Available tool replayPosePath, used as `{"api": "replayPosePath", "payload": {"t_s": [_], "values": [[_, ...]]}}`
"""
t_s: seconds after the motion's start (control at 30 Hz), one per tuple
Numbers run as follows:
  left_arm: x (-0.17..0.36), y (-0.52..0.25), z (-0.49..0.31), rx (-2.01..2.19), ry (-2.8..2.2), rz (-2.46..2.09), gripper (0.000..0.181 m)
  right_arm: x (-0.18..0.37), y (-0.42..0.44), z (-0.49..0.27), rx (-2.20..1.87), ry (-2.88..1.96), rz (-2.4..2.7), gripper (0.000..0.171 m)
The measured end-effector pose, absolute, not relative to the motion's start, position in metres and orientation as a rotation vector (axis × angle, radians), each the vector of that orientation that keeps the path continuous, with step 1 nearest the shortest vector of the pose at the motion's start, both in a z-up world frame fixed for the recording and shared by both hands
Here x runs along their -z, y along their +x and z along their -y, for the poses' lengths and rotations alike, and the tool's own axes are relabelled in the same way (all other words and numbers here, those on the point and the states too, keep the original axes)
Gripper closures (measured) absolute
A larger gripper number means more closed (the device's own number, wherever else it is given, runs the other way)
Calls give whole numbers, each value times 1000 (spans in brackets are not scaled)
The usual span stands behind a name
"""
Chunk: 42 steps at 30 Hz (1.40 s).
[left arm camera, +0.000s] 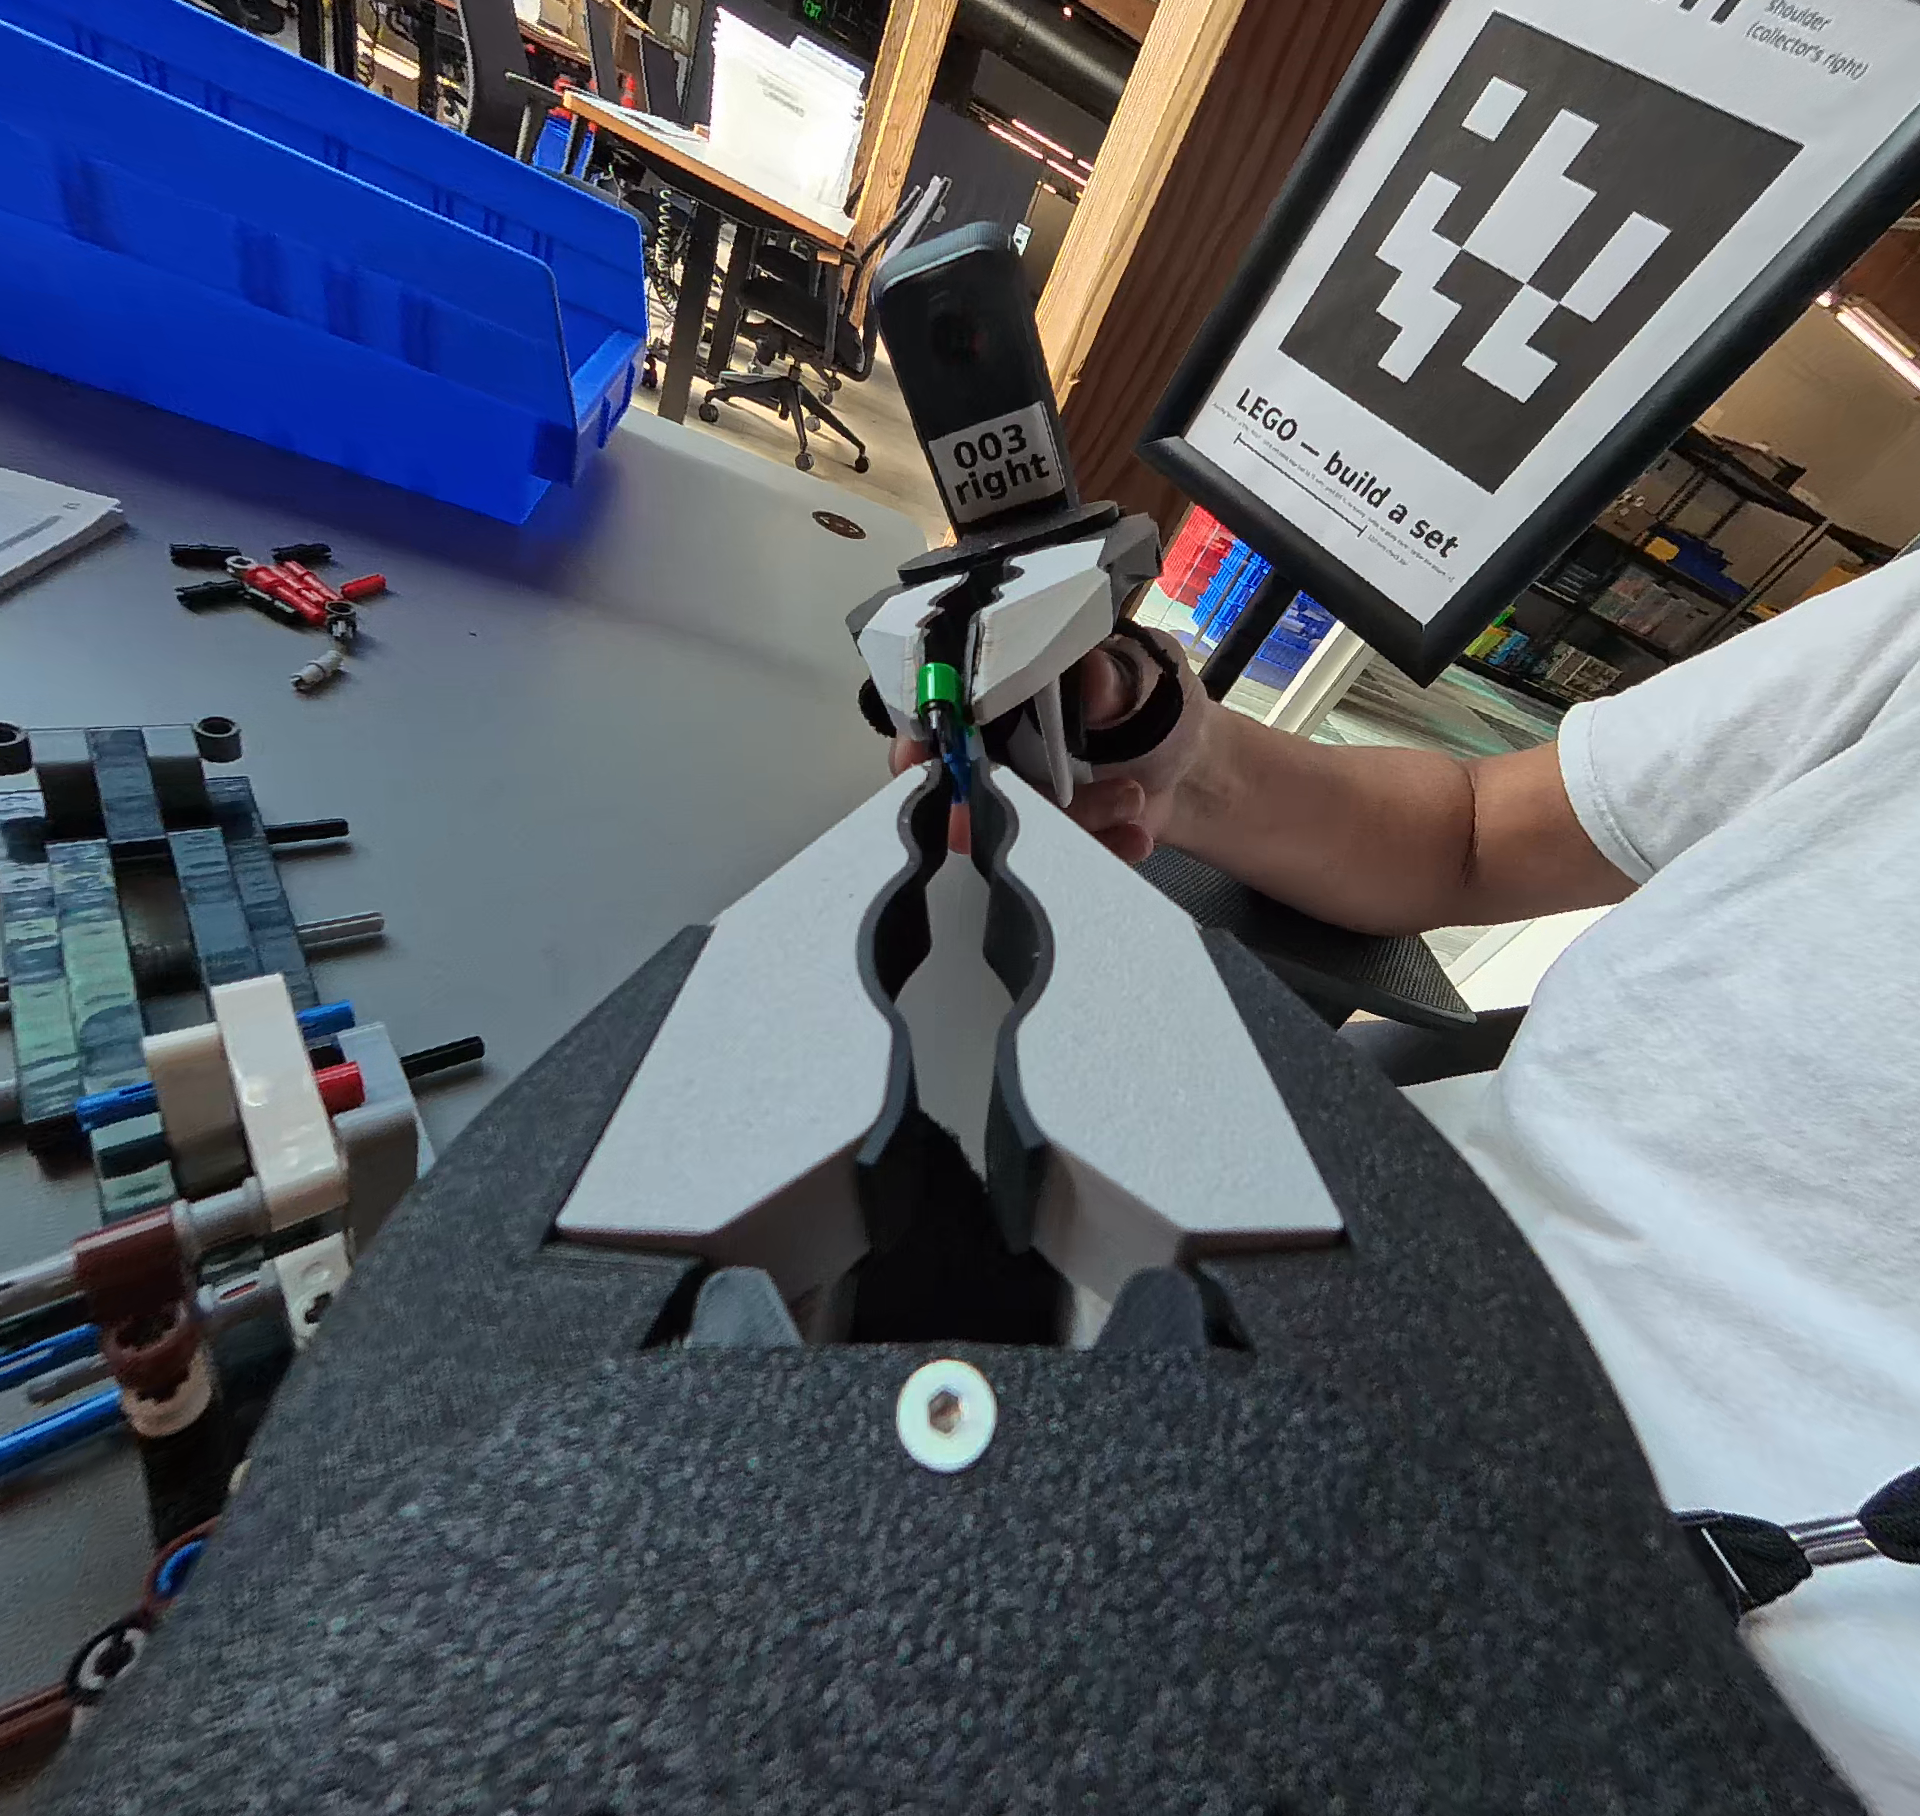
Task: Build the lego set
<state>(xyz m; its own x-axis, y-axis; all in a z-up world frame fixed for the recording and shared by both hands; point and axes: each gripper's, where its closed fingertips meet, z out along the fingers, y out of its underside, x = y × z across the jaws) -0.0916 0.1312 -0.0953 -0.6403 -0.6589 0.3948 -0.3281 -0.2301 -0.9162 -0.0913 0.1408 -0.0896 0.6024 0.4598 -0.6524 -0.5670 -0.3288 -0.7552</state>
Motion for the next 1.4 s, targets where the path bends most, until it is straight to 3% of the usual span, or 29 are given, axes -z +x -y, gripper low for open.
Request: {"api": "replayPosePath", "payload": {"t_s": [1.4], "values": [[97,-90,-127,1869,-1149,-1785,179,87,-86,-139,-1070,-1571,-110,165]]}}
